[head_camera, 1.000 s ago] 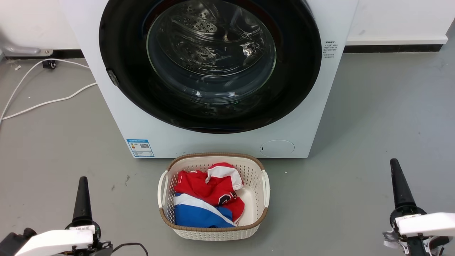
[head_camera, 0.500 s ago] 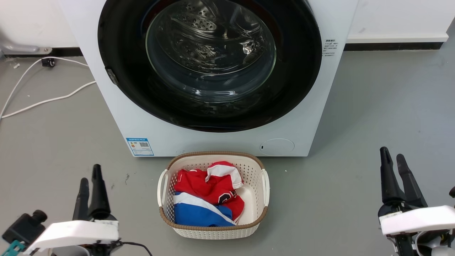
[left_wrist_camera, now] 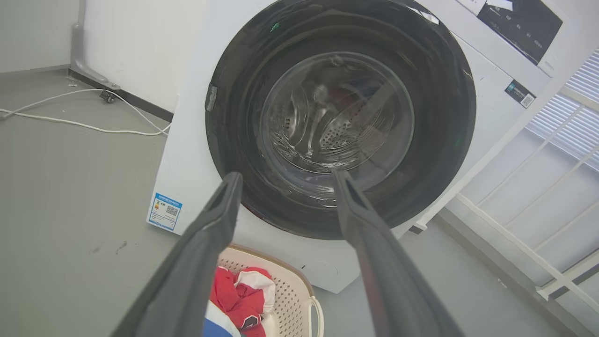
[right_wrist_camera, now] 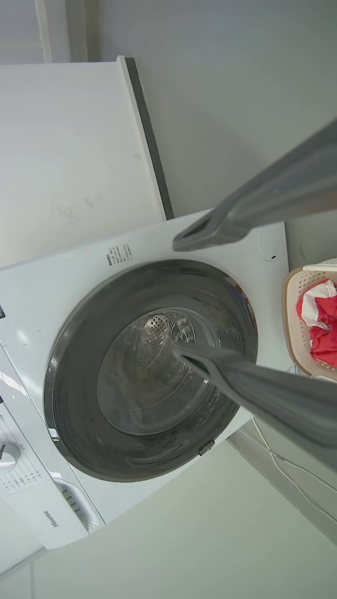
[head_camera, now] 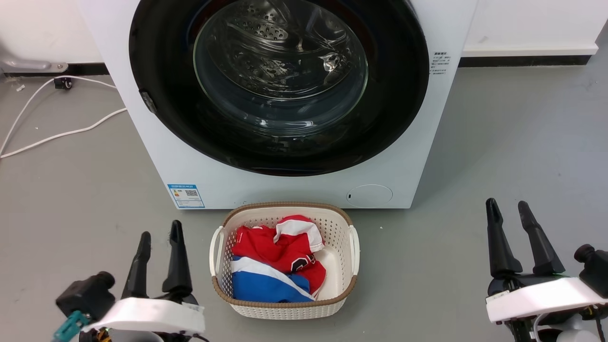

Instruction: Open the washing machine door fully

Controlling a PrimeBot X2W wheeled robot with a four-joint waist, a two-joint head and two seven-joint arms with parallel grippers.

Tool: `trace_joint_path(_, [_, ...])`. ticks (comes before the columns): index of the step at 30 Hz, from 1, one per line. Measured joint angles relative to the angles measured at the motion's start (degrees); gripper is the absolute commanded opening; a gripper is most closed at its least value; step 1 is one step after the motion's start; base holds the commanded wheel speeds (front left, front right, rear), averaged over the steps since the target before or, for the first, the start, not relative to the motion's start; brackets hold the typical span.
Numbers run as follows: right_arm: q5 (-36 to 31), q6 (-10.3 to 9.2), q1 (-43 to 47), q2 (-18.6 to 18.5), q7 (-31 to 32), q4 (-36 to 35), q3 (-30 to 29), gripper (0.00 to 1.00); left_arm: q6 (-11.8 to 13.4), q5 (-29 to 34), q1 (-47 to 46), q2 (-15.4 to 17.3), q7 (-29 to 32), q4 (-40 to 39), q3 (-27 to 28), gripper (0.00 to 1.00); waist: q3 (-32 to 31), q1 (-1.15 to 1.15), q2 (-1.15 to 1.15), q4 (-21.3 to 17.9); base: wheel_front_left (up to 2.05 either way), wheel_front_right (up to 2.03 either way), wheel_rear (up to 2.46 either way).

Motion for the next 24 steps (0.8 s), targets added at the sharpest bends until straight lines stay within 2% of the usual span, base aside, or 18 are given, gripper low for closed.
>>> trace_joint_path(5, [-3.98,0.0,0.16,0.0,-0.85,-0.58,0.1,1.0,3.47,5.87,0.36,0.8,-0.78,-1.07,-3.08,1.0,0.07,0.0,0.0,-0.03,0.0,0.0,0.0])
trace_joint_path(15, [-11.55,0.01,0.69,-0.01,-2.35,-1.23,0.48,1.0,9.49,11.93,0.37,4.52,-2.24,-1.88,-10.2,1.0,0.25,0.0,0.0,-0.06,0.0,0.0,0.0])
trace_joint_path(24, [-17.11,0.01,0.98,-0.01,-3.43,-1.67,0.68,1.0,12.8,16.13,0.35,6.98,-3.48,-1.48,-15.51,1.0,0.36,0.0,0.0,-0.2,0.0,0.0,0.0])
